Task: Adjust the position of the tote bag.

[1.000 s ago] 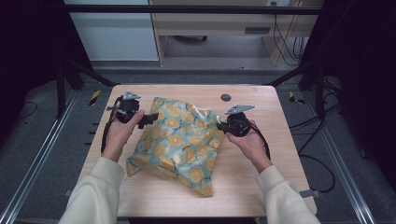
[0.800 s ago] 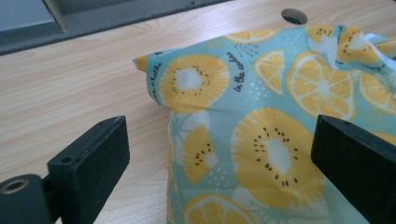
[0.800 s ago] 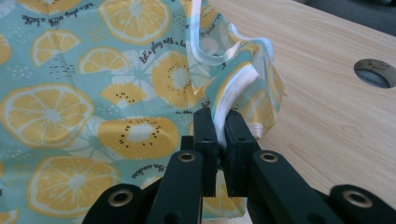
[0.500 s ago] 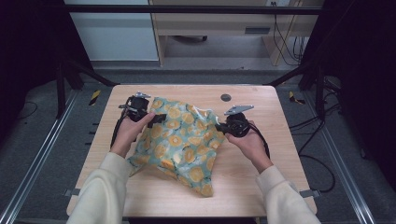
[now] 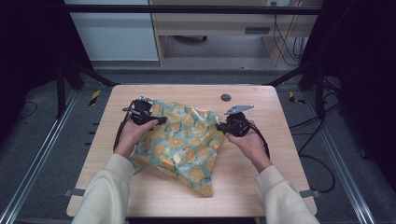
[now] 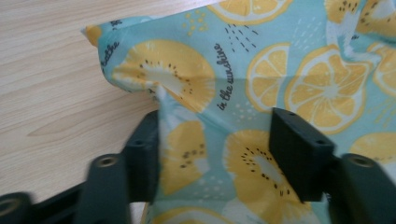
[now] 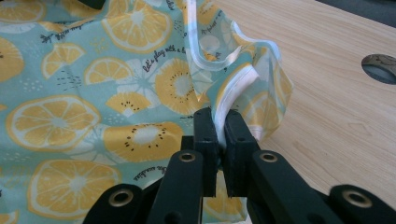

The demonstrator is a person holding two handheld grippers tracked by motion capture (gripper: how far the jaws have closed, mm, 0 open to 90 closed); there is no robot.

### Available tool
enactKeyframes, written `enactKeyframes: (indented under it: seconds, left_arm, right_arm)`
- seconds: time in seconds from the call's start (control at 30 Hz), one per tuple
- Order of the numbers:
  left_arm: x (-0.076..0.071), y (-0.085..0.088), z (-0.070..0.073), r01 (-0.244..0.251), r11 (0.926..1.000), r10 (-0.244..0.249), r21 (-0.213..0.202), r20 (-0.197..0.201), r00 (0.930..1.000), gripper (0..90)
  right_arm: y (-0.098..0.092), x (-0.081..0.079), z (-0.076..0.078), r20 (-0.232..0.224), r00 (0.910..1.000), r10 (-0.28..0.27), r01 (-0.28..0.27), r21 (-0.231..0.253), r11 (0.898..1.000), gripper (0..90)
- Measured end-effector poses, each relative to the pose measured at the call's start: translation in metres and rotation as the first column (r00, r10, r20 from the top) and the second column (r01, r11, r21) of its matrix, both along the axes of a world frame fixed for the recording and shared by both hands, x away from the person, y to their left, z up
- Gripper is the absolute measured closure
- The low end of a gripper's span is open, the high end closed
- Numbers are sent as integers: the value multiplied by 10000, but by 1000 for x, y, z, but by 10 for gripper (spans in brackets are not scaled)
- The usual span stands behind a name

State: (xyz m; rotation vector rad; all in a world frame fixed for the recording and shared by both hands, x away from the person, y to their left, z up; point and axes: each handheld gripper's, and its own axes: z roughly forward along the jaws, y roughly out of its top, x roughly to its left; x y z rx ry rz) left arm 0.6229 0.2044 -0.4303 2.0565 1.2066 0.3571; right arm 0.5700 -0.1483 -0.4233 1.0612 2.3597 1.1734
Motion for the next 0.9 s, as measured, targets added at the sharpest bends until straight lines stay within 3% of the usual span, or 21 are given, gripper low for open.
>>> enactKeyframes:
  seconds: [0.03, 0.07, 0.2, 0.27, 0.67, 0.9]
  left_arm:
    - [0, 0, 0, 0, 10000, 0, 0, 0, 10000, 496]
    - [-1, -3, -1, 187, 9986, -187, 489, -6, 9998, 594]
    - [-4, -5, 2, 360, 9968, -370, 710, 125, 9992, 868]
    - [-5, -6, 2, 411, 9973, -422, 611, 167, 9990, 900]
    - [-18, 6, 3, 220, 9973, -243, 708, 327, 9992, 900]
    - [-39, 16, 13, 61, 9998, -81, 212, 989, 9951, 900]
  right_arm:
    - [0, 0, 0, 3, 10000, -34, 34, 2, 10000, 862]
    - [0, 0, 0, -1, 10000, -35, 35, 17, 10000, 862]
    - [-2, 1, 2, 26, 9999, -144, 144, 54, 9999, 863]
    - [-5, -1, 5, 66, 9998, -177, 177, 57, 9998, 864]
    - [-13, -8, 8, 340, 9992, -227, 219, 250, 9994, 869]
    - [-18, -20, 22, 776, 9967, -226, 194, 410, 9990, 879]
